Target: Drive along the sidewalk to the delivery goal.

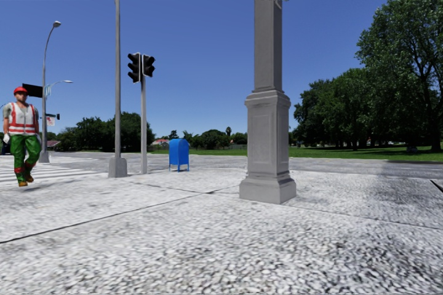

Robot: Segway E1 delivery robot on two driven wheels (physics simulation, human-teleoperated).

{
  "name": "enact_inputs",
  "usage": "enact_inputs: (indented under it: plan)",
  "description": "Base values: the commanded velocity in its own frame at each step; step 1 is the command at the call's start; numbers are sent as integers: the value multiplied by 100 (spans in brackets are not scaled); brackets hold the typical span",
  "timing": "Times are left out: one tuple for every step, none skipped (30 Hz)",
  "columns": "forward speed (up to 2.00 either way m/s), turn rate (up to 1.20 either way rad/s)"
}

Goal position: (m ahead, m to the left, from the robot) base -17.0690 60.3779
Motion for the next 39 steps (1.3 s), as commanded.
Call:
enact_inputs:
  plan:
    - [200, 0]
    - [200, 0]
    - [200, 0]
    - [200, 0]
    - [200, 0]
    - [200, 0]
    - [200, 0]
    - [200, 0]
    - [200, 0]
    - [200, 0]
    - [200, 0]
    - [200, 0]
    - [200, 0]
    - [200, 0]
    - [200, 0]
    - [200, 0]
    - [200, 0]
    - [200, 0]
    - [200, 0]
    - [200, 2]
    - [200, 6]
    - [200, 6]
    - [200, 18]
    - [200, 31]
    - [200, 55]
    - [200, 71]
    - [200, 79]
    - [200, 79]
    - [200, 85]
    - [200, 102]
    - [200, 112]
    - [200, 115]
    - [200, 115]
    - [200, 117]
    - [200, 118]
    - [200, 120]
    - [200, 120]
    - [200, 120]
    - [200, 120]
